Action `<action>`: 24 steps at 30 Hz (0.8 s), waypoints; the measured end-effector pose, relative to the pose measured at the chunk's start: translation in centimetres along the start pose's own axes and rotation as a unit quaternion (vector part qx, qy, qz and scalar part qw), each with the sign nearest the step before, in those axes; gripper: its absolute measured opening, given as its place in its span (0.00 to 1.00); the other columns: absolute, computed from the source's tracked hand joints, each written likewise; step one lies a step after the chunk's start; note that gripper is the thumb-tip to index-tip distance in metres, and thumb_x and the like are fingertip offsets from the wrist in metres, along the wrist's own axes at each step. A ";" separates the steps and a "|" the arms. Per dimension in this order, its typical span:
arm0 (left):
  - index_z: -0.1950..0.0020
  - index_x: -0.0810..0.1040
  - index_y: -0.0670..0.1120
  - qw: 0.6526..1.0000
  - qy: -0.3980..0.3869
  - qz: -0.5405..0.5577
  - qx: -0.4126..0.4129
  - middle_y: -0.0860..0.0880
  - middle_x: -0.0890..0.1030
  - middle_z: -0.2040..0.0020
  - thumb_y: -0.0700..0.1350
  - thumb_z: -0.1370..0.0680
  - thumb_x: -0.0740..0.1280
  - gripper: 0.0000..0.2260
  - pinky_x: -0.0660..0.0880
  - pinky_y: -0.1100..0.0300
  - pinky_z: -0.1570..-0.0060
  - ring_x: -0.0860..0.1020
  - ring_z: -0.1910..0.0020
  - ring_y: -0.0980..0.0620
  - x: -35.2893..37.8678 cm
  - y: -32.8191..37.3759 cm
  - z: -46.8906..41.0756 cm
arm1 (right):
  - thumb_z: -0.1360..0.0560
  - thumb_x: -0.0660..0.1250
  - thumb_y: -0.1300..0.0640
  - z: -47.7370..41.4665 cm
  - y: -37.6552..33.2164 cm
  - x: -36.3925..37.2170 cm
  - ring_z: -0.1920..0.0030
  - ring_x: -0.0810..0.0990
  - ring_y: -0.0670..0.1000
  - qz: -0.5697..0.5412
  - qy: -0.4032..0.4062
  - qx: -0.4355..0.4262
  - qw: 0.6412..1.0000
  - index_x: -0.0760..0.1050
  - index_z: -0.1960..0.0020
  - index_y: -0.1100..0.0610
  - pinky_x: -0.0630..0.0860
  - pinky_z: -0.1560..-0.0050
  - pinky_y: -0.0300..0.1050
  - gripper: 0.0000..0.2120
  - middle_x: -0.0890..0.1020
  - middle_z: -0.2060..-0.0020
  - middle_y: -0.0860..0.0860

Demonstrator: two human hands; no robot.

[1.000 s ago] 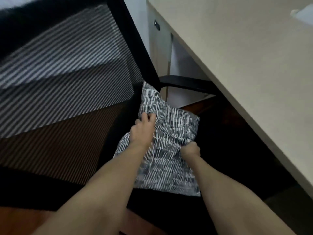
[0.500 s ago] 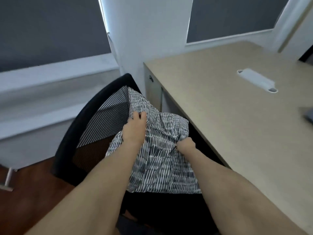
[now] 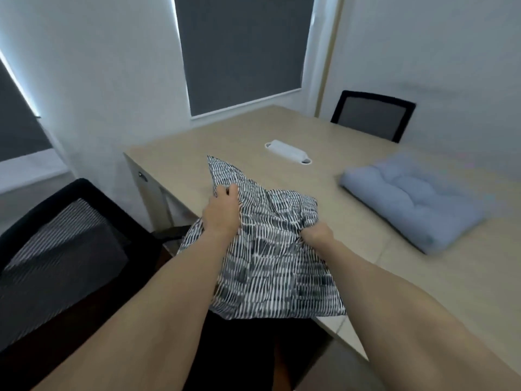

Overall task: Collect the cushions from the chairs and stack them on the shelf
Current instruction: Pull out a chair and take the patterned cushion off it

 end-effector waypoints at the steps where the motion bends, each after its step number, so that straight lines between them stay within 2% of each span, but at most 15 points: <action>1: 0.42 0.66 0.43 1.000 -0.010 0.011 0.015 0.39 0.71 0.42 0.31 0.26 0.62 0.15 0.66 0.51 0.65 0.76 0.53 0.38 0.8 3.3 0.1 | 0.25 0.60 0.64 -0.4 2.4 -2.9 0.70 0.69 0.52 -0.007 0.026 0.017 1.000 0.66 0.65 0.61 0.66 0.68 0.42 0.10 0.69 0.71 0.53; 3: 0.39 0.66 0.43 0.999 -0.029 0.028 0.034 0.40 0.70 0.41 0.31 0.26 0.64 0.18 0.67 0.51 0.65 0.77 0.52 0.38 2.3 8.3 0.7 | 0.26 0.61 0.64 -0.8 6.3 -7.2 0.66 0.72 0.53 -0.026 0.061 0.047 0.997 0.69 0.64 0.63 0.68 0.63 0.43 0.07 0.73 0.65 0.56; 5: 0.39 0.66 0.43 0.996 -0.050 0.053 0.060 0.40 0.70 0.40 0.32 0.26 0.63 0.17 0.68 0.51 0.63 0.78 0.51 0.37 4.1 13.7 1.6 | 0.28 0.63 0.64 -0.9 10.6 -11.7 0.58 0.74 0.55 -0.058 0.098 0.069 0.991 0.73 0.56 0.63 0.69 0.58 0.45 0.02 0.75 0.58 0.58; 9: 0.37 0.66 0.43 0.987 -0.085 0.098 0.092 0.40 0.72 0.37 0.36 0.22 0.61 0.15 0.73 0.47 0.52 0.77 0.45 0.37 7.6 22.4 2.7 | 0.28 0.65 0.63 -0.9 18.3 -18.3 0.53 0.78 0.59 -0.089 0.156 0.122 0.976 0.76 0.48 0.66 0.70 0.55 0.47 0.10 0.78 0.54 0.61; 11: 0.27 0.60 0.44 0.977 -0.152 0.126 0.079 0.39 0.67 0.30 0.43 0.20 0.62 0.22 0.71 0.47 0.41 0.72 0.35 0.38 10.2 24.9 3.2 | 0.28 0.69 0.58 -0.8 21.3 -20.1 0.48 0.79 0.61 -0.081 0.171 0.152 0.970 0.76 0.42 0.66 0.75 0.50 0.48 0.18 0.80 0.48 0.62; 12: 0.23 0.53 0.45 0.967 -0.206 0.131 0.069 0.39 0.62 0.25 0.47 0.20 0.62 0.29 0.67 0.46 0.34 0.66 0.29 0.38 11.7 25.6 3.7 | 0.29 0.71 0.54 -0.9 22.4 -20.4 0.44 0.79 0.61 -0.086 0.160 0.161 0.970 0.75 0.40 0.65 0.76 0.44 0.49 0.22 0.80 0.44 0.62; 14: 0.21 0.41 0.46 0.954 -0.278 0.098 0.057 0.43 0.49 0.20 0.53 0.21 0.62 0.38 0.56 0.44 0.26 0.52 0.22 0.40 14.2 26.4 4.7 | 0.31 0.74 0.50 -1.1 24.1 -20.1 0.39 0.76 0.63 -0.107 0.120 0.170 0.972 0.72 0.36 0.65 0.74 0.37 0.55 0.30 0.77 0.39 0.61; 16: 0.21 0.37 0.46 0.952 -0.295 0.059 0.053 0.45 0.46 0.20 0.54 0.21 0.62 0.40 0.52 0.42 0.25 0.46 0.21 0.42 15.4 26.2 5.2 | 0.30 0.73 0.48 -1.1 24.7 -19.4 0.38 0.75 0.63 -0.080 0.089 0.167 0.979 0.71 0.36 0.65 0.72 0.36 0.56 0.31 0.77 0.38 0.61; 19: 0.21 0.38 0.46 0.955 -0.290 0.037 0.051 0.41 0.54 0.22 0.49 0.22 0.64 0.40 0.59 0.44 0.28 0.54 0.23 0.40 15.2 25.1 5.4 | 0.29 0.70 0.46 -0.7 23.8 -18.8 0.48 0.78 0.58 -0.030 0.092 0.153 0.983 0.76 0.47 0.61 0.75 0.43 0.52 0.20 0.78 0.50 0.60; 20: 0.21 0.39 0.46 0.956 -0.286 0.043 0.044 0.40 0.57 0.23 0.48 0.22 0.65 0.40 0.62 0.46 0.30 0.58 0.25 0.40 14.7 24.5 5.3 | 0.28 0.69 0.45 -0.5 23.1 -18.6 0.49 0.78 0.58 -0.015 0.090 0.154 0.984 0.76 0.48 0.62 0.75 0.44 0.51 0.21 0.78 0.52 0.60; 22: 0.21 0.38 0.45 0.957 -0.281 0.068 0.025 0.39 0.58 0.24 0.46 0.22 0.64 0.40 0.64 0.47 0.31 0.62 0.27 0.40 13.1 22.4 4.8 | 0.27 0.67 0.44 -0.1 20.8 -17.9 0.41 0.77 0.61 0.016 0.090 0.155 0.984 0.75 0.41 0.65 0.74 0.41 0.50 0.26 0.79 0.45 0.62; 24: 0.21 0.37 0.44 0.958 -0.276 0.082 0.009 0.38 0.56 0.23 0.44 0.21 0.63 0.39 0.64 0.48 0.30 0.62 0.26 0.39 11.4 19.9 4.3 | 0.26 0.67 0.45 0.6 18.3 -16.8 0.34 0.72 0.63 0.016 0.083 0.152 0.985 0.69 0.33 0.65 0.71 0.34 0.53 0.30 0.73 0.35 0.63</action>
Point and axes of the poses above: each hand's wrist, its own z-axis away from the middle knuckle, its own x-axis out of the palm, y = z × x, the point moved 7 cm from there along -z, towards the middle knuckle
